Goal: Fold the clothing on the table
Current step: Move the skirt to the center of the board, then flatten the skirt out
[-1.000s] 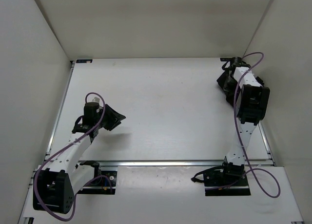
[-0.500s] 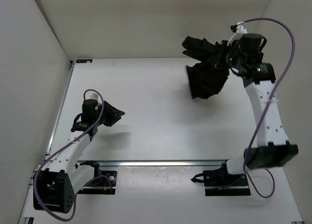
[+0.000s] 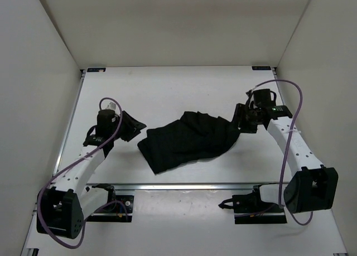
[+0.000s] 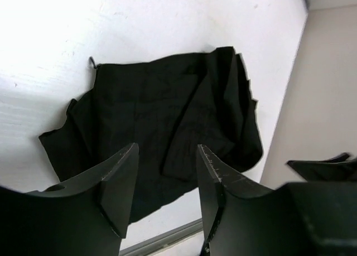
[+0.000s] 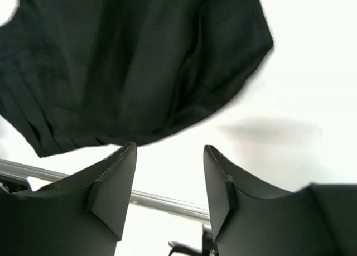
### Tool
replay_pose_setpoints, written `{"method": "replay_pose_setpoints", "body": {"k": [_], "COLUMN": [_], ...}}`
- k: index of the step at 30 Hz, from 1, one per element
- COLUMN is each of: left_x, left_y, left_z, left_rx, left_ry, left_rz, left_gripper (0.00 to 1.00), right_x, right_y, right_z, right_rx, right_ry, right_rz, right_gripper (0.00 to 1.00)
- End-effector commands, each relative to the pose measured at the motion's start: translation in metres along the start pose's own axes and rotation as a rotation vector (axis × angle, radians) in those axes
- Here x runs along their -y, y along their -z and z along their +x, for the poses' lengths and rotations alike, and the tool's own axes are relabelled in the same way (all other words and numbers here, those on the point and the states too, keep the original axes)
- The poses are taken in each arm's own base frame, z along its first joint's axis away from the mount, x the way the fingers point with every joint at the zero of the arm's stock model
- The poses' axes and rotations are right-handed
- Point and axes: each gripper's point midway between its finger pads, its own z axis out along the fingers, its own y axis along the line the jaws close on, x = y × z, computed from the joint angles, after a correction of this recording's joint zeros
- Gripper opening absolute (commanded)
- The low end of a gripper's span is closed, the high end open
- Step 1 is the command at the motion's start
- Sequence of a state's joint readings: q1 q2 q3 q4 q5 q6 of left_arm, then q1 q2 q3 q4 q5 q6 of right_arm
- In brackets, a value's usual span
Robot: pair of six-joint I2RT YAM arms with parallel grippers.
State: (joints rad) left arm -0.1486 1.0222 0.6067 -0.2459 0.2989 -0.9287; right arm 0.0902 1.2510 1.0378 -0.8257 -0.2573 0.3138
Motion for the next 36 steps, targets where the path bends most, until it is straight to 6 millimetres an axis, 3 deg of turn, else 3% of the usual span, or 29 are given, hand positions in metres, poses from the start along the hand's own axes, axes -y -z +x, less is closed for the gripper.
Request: {"method": "replay_pose_setpoints", "body": {"k": [1,3,7,10,15,18,22,24,25,27,29,30,31,33,34,36], "left_x": [0.003,-0.003,-0.015,-0.031,-0.037,-0.041,-0.044,-0.050,-0.052,-0.055,-0.062,-0.061,-0.059,-0.057,-0.062,-0.048], "left_y": [-0.009,-0.024,-0.049,-0.064,-0.082,-0.095,-0.109,-0.114,-0.113,-0.116,-0.117,-0.118,-0.118,-0.120,-0.121,-0.122], "left_z": [0.003,0.011,0.024,0.030,0.019,0.012,0.011,0.013,0.019,0.023,0.026,0.026,0.025,0.028,0.029,0.021], "left_rx": [-0.004,-0.044,-0.127,-0.180,-0.159,-0.163,-0.181,-0.197,-0.215,-0.231,-0.236,-0.234,-0.232,-0.244,-0.259,-0.246], "left_ry": [-0.049,-0.065,-0.092,-0.087,-0.121,-0.117,-0.119,-0.133,-0.127,-0.129,-0.125,-0.119,-0.125,-0.123,-0.115,-0.131], "left_rz": [-0.021,-0.068,-0.159,-0.211,-0.276,-0.310,-0.332,-0.349,-0.350,-0.344,-0.355,-0.351,-0.341,-0.324,-0.335,-0.303], "left_gripper": [0.57,0.59,0.63,0.63,0.64,0.64,0.58,0.42,0.40,0.24,0.16,0.03,0.00,0.00,0.00,0.00], "right_x": [-0.036,-0.060,-0.106,-0.134,-0.175,-0.188,-0.185,-0.184,-0.183,-0.183,-0.184,-0.176,-0.171,-0.157,-0.155,-0.158], "right_y": [0.005,-0.011,-0.048,-0.061,-0.072,-0.087,-0.106,-0.115,-0.119,-0.124,-0.132,-0.140,-0.147,-0.158,-0.158,-0.152], "right_z": [-0.040,-0.040,-0.005,0.024,0.063,0.086,0.095,0.099,0.102,0.103,0.100,0.093,0.095,0.094,0.095,0.086], "right_rx": [0.126,0.080,-0.017,-0.062,-0.125,-0.174,-0.179,-0.178,-0.187,-0.168,-0.163,-0.144,-0.161,-0.180,-0.184,-0.147], "right_ry": [0.137,0.195,0.322,0.346,0.435,0.507,0.578,0.608,0.614,0.636,0.644,0.636,0.647,0.656,0.660,0.653], "right_rz": [-0.057,-0.085,-0.121,-0.149,-0.212,-0.202,-0.140,-0.119,-0.110,-0.083,-0.082,-0.027,-0.011,0.060,0.072,0.074], "right_gripper": [0.49,0.51,0.54,0.54,0.53,0.53,0.53,0.53,0.53,0.53,0.53,0.53,0.52,0.35,0.06,0.00]}}
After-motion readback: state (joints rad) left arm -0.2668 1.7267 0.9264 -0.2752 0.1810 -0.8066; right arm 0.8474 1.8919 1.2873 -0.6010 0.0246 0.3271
